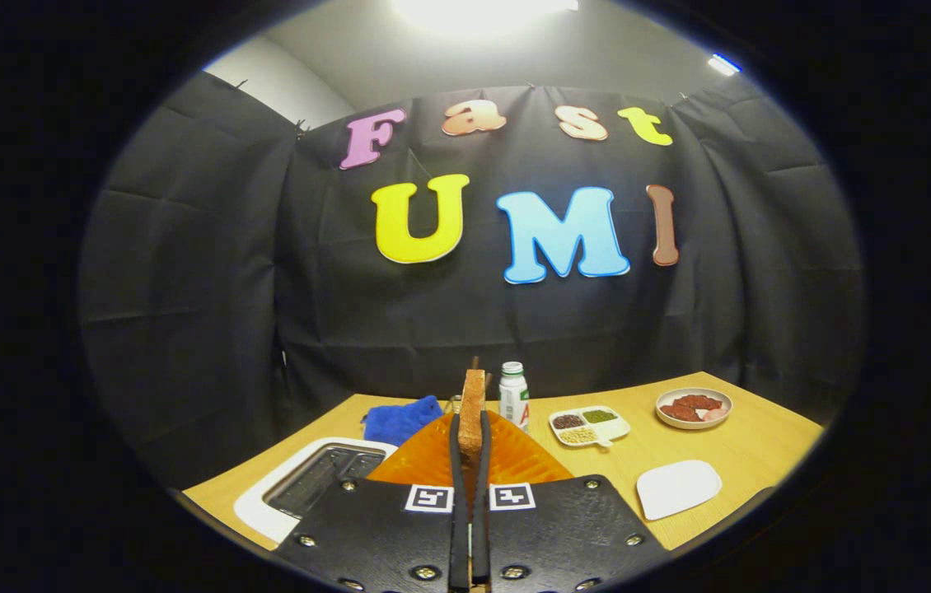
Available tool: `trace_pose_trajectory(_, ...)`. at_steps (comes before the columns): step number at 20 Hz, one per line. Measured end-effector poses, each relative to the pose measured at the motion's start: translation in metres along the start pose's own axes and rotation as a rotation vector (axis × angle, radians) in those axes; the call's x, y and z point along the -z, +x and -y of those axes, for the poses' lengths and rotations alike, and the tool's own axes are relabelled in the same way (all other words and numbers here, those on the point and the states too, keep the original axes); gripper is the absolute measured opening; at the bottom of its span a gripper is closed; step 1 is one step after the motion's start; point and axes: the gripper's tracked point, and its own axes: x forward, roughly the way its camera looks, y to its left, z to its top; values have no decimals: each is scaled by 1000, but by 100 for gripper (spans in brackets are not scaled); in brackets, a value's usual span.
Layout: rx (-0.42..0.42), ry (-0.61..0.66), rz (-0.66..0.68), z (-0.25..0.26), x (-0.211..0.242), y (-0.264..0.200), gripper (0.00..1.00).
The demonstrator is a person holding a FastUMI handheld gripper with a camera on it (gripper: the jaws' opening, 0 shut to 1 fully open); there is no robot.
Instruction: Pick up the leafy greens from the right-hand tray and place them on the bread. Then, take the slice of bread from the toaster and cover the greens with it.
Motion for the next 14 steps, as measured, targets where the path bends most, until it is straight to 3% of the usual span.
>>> trace_pose_trajectory(6, 32, 22, -55, 43, 26, 10, 2)
trace_pose_trajectory(14, -29, 75, -97, 31, 55, 10, 2)
